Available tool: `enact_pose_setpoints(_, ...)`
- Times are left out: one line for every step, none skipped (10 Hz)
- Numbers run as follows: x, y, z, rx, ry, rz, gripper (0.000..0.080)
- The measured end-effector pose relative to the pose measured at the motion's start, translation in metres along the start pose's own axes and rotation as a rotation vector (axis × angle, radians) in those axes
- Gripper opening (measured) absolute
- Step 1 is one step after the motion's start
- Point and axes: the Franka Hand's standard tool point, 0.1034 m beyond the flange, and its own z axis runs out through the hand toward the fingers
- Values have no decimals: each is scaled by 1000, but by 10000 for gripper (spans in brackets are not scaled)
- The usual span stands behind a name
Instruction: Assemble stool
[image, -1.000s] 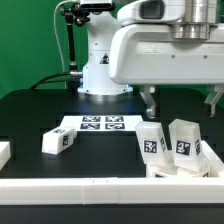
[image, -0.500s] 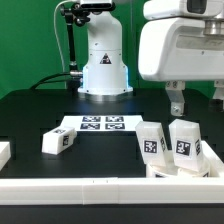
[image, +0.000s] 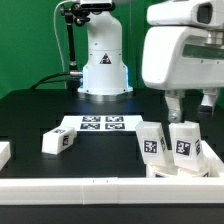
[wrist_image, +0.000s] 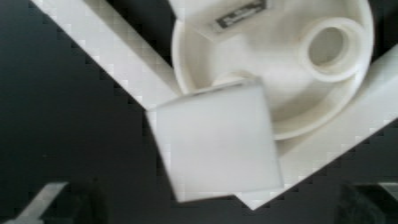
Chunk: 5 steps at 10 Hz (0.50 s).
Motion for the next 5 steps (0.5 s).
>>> enact_pose_setpoints(1,-4,6,-2,1,14,649)
enact_pose_setpoints(2,-7,12,-4,2,12,649)
enact_pose_setpoints(1,-9,17,-5,-2,11,649)
enact_pose_setpoints(1,-9,20,-6,-5,18,649)
enact_pose_setpoints(0,-9,20,-5,-6,23,649)
